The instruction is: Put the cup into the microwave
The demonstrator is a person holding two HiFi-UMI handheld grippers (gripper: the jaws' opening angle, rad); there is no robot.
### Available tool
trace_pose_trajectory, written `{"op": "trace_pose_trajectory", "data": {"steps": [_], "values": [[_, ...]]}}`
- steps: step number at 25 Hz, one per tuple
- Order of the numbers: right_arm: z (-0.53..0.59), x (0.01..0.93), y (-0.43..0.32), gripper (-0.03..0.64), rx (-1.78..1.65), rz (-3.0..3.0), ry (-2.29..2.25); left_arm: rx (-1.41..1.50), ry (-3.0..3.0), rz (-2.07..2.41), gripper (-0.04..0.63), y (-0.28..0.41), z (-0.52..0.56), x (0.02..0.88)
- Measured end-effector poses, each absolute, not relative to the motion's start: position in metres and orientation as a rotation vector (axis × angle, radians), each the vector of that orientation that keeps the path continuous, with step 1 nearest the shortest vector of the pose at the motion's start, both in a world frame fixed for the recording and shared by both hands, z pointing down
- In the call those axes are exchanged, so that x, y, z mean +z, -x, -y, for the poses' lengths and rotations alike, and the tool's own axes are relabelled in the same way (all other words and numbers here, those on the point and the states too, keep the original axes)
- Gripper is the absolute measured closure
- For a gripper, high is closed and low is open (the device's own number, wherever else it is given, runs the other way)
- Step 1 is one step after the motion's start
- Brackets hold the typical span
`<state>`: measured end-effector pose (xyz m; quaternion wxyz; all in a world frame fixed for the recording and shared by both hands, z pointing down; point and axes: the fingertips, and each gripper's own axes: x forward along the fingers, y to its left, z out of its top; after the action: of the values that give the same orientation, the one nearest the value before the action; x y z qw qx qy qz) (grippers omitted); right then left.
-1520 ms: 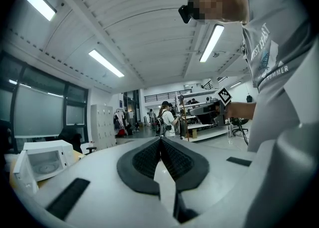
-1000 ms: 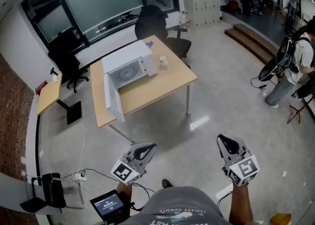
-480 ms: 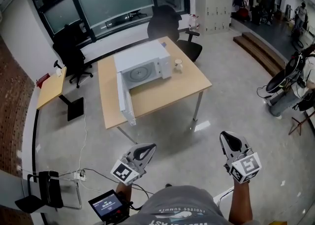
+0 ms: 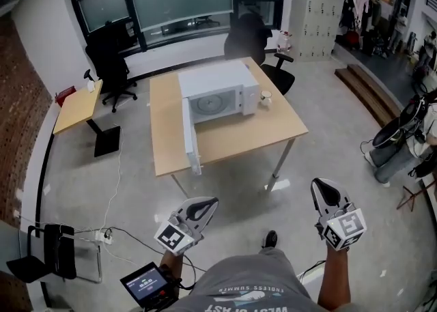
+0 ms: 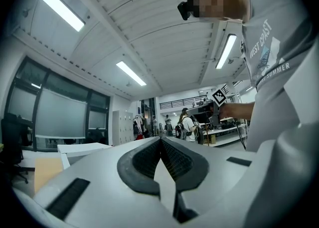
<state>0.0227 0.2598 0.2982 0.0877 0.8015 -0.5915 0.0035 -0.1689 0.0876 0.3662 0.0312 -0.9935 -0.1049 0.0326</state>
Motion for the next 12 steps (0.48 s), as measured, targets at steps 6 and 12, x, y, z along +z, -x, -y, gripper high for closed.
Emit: {"op": "trace_pose_trajectory", "data": {"steps": [6,12], "values": [[-0.224,0.298,-0.033,0.597,-0.007,1.799,-2.360,0.082,3.065,0.243,0.575,0.181,-0.066,0.371],[-0.192,0.304,-0.060,0.597,-0.017,1.832,-2.363,0.049,3.063,0.136,0.575,0.184,-0.042,0.374]]}}
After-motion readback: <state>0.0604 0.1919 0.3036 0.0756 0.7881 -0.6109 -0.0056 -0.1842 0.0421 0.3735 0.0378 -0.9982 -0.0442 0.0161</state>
